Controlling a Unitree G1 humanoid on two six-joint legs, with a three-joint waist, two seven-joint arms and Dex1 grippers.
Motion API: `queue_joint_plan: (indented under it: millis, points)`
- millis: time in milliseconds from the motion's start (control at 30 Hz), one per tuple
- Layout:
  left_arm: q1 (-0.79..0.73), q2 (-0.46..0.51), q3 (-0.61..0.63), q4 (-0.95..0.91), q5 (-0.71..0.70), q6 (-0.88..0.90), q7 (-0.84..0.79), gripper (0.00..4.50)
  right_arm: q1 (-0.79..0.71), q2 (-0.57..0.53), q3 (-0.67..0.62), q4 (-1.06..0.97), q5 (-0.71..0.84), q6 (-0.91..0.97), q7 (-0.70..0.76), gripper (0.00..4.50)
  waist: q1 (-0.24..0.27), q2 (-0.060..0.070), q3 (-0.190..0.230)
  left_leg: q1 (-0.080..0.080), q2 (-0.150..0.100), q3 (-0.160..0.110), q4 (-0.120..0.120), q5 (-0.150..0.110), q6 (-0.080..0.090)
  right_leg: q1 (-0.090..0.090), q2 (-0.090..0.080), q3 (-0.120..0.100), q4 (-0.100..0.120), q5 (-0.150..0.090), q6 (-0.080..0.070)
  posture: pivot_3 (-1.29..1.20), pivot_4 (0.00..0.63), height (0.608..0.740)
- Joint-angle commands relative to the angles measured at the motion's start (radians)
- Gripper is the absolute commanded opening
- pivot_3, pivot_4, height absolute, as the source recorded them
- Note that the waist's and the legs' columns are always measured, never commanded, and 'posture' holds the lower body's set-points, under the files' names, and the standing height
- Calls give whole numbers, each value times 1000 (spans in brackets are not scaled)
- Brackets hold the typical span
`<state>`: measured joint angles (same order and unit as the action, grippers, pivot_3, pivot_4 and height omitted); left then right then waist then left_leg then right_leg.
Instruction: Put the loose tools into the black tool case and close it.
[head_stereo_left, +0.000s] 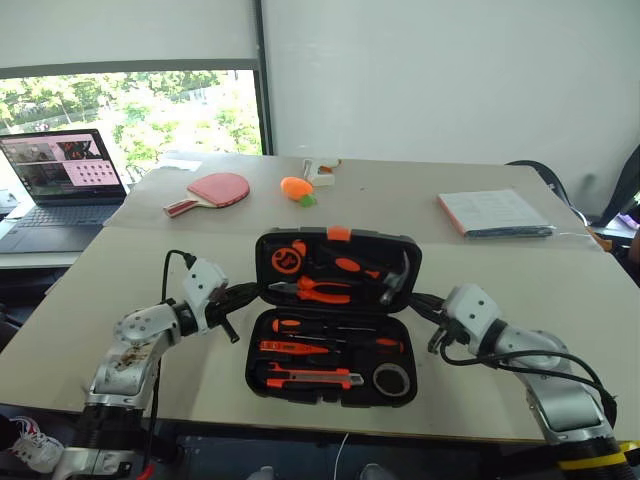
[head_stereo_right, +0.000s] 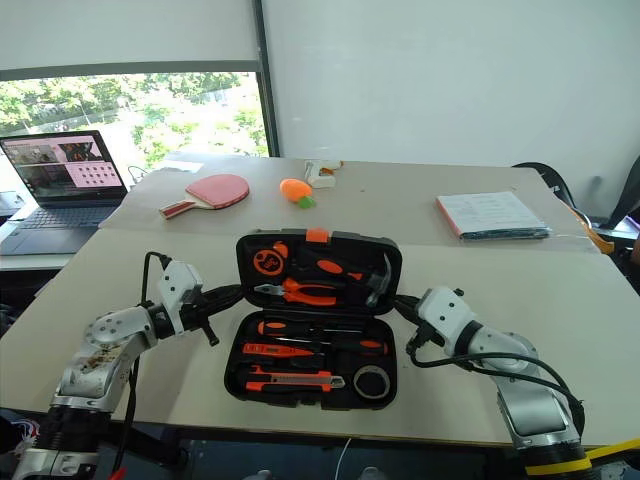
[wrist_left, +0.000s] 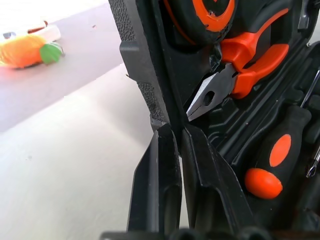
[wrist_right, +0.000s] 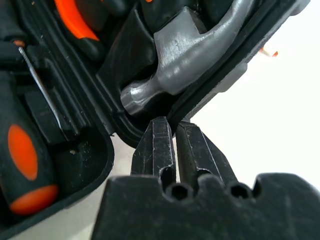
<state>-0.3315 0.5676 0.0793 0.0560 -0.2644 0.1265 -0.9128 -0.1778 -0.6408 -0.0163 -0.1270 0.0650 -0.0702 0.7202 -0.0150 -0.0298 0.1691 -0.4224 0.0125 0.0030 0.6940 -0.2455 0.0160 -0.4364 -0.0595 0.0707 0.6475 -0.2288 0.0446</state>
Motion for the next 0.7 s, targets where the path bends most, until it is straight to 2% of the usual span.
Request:
queue_joint_plan:
  millis: [33, 67, 233, 267, 300, 400, 467, 633, 700]
  points:
    - [48, 31, -5, -64, -2, -54, -38, 730, 27, -30, 1, -52, -22, -169, 29, 0, -4, 0, 0, 0, 0, 0, 0, 0, 0, 0, 0, 0, 0, 0, 0, 0, 150, 740]
    - [67, 42, 1, -81, -12, -44, -40, 940, 52, -43, 3, -53, -34, -220, 36, 0, -5, 1, 0, 1, 0, 0, -1, 0, 0, 0, 0, 0, 0, 0, 0, 0, 150, 740]
    - [159, 88, 32, -168, -51, 2, -60, 2729, 143, -86, -7, -64, -71, -362, 31, 0, -7, 1, 0, 2, 1, 1, -1, 0, 0, 1, 0, 0, 0, 0, 0, 0, 150, 740]
    - [186, 99, 38, -189, -55, 12, -64, 3156, 163, -95, -11, -68, -81, -387, 28, 835, -8, 1, 0, 5, 1, 1, -1, 0, 0, 3, 0, 0, 0, 0, 0, 0, 150, 740]
    - [207, 109, 45, -205, -60, 22, -67, 3417, 179, -103, -14, -71, -88, -408, 28, 1021, -9, 1, 0, 6, 1, 1, -1, 0, 0, 5, 0, 0, 0, 0, 0, 0, 150, 740]
    - [278, 157, 86, -243, -94, 63, -84, 4491, 245, -138, -39, -98, -71, -442, 40, 2157, -7, 0, 0, 18, 2, 1, -4, -1, 1, 17, 0, 0, -2, -2, -2, 0, 150, 740]
    - [313, 181, 109, -254, -113, 82, -98, 4500, 278, -159, -48, -108, -74, -481, 49, 2703, -6, 0, 0, 18, 2, 2, -3, -1, 1, 17, 0, 0, -2, -2, -2, 0, 150, 740]
    - [465, 281, 191, -253, -147, 148, -169, 4500, 381, -206, -83, -121, -112, -578, 40, 4430, -4, 0, -1, 20, 3, 3, -3, -1, 1, 18, 0, 0, -1, -4, -3, 0, 150, 740]
    - [502, 334, 210, -261, -183, 204, -219, 4500, 426, -233, -88, -151, -63, -526, 68, 4481, -3, 0, -1, 21, 3, 3, -4, -1, 1, 17, 0, 0, -1, -4, -3, 0, 150, 740]
